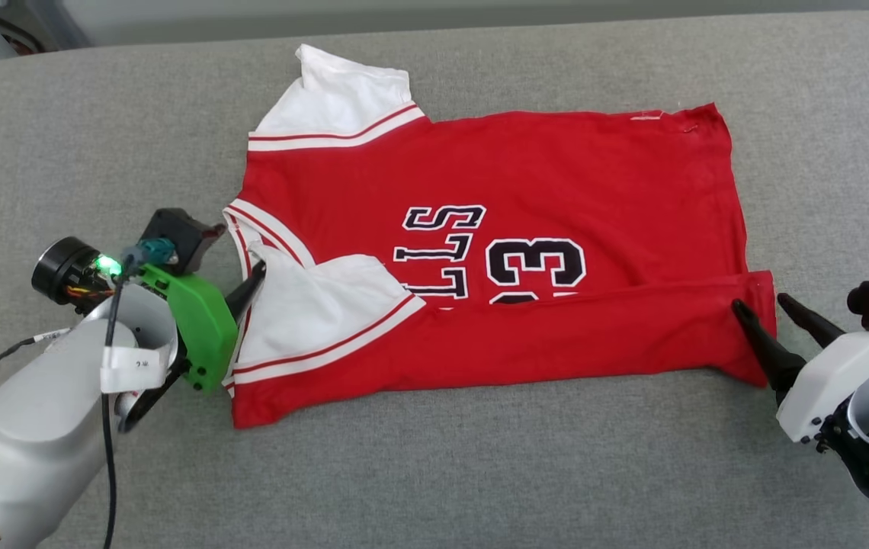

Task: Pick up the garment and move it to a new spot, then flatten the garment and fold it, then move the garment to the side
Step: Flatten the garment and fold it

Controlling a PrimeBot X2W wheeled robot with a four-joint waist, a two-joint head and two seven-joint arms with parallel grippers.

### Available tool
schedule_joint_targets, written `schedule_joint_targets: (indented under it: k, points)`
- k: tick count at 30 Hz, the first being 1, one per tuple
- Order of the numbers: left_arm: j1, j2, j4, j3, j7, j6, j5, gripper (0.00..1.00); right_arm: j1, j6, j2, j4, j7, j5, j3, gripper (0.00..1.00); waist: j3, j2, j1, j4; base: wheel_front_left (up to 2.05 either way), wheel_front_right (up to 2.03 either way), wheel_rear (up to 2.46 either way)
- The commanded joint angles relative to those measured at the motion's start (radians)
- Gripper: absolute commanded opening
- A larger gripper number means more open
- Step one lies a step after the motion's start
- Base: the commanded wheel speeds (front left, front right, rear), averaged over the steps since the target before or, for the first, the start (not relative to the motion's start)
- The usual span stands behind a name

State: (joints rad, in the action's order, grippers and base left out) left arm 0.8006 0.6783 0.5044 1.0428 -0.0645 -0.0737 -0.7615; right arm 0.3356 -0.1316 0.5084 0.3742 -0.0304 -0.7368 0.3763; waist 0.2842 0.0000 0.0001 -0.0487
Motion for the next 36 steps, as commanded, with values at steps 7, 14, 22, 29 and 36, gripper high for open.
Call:
schedule_joint_targets:
  k: [7, 14, 22, 29, 36]
  points:
    - [-0.080, -0.082, 0.089, -0.077, -0.113, 0.070, -0.108, 1.00, 0.005, 0.001, -0.010, -0.044, 0.011, -0.003, -0.011, 1.00, -0.088, 0.0000, -0.0001, 0.011, 0.00, 0.00, 0.00]
    - [-0.189, -0.121, 0.048, -0.189, -0.173, 0.170, -0.224, 1.00, -0.052, 0.001, 0.001, -0.122, -0.081, 0.091, -0.068, 1.00, -0.144, 0.0000, -0.0001, 0.032, 0.00, 0.00, 0.00]
    - [-0.346, -0.088, -0.182, -0.237, -0.148, 0.307, -0.289, 1.00, -0.191, 0.001, -0.055, -0.277, -0.326, 0.190, -0.215, 1.00, -0.158, 0.0000, -0.0001, 0.050, 0.00, 0.00, 0.00]
    - [-0.440, 0.020, -0.485, -0.161, 0.116, 0.467, -0.331, 1.00, -0.323, 0.001, -0.217, -0.489, -0.649, 0.346, -0.390, 1.00, -0.118, 0.0000, -0.0001, 0.042, 0.00, 0.00, 0.00]
    - [-0.450, 0.042, -0.507, -0.152, 0.181, 0.547, -0.339, 1.00, -0.348, 0.001, -0.264, -0.591, -0.730, 0.407, -0.419, 1.00, -0.084, 0.0000, -0.0001, 0.021, 0.00, 0.00, 0.00]
